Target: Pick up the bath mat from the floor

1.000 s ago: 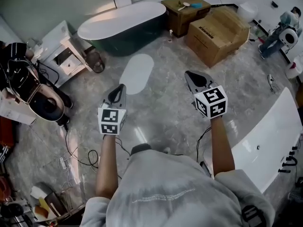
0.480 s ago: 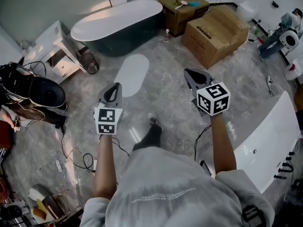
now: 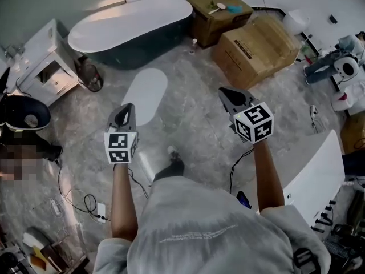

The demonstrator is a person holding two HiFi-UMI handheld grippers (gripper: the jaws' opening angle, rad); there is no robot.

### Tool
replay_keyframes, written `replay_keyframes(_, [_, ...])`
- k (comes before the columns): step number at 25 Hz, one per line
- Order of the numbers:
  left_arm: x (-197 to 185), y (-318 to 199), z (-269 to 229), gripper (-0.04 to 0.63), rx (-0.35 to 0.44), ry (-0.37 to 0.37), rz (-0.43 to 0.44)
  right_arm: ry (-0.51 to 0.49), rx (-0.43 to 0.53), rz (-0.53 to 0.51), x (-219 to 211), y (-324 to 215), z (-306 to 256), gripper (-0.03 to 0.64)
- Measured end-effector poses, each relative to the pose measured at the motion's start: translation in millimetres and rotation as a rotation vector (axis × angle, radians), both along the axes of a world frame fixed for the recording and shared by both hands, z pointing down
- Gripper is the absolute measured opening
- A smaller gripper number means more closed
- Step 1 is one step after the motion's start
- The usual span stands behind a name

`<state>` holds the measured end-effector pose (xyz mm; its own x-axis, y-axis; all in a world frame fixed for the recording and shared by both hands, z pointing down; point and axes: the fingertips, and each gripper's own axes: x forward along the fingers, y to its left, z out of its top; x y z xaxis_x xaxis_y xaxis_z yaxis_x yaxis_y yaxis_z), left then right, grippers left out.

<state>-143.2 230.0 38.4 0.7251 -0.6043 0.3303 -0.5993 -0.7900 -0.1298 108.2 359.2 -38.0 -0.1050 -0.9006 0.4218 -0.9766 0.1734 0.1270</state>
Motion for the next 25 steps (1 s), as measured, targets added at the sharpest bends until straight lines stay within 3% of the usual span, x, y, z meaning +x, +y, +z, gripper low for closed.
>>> replay_keyframes(11, [66.4,-129.5,21.9,0.018,-0.03,-0.012,0.015,0.083,-0.085,-0.047,45.1,-138.9,19.1,0.014])
replay_keyframes(20, [58.4,-166.6,42.5,0.018,-0.078,-0.059,-0.039,0.046,-0.11,-0.056,55.3,-193.6,34.8,0.014])
replay_keyframes(25, [47.9,-172.0,70.0,0.018,-0.14,-0.06,-0.11,0.079,-0.125,-0.145,45.2,-228.6,54.3,0.015])
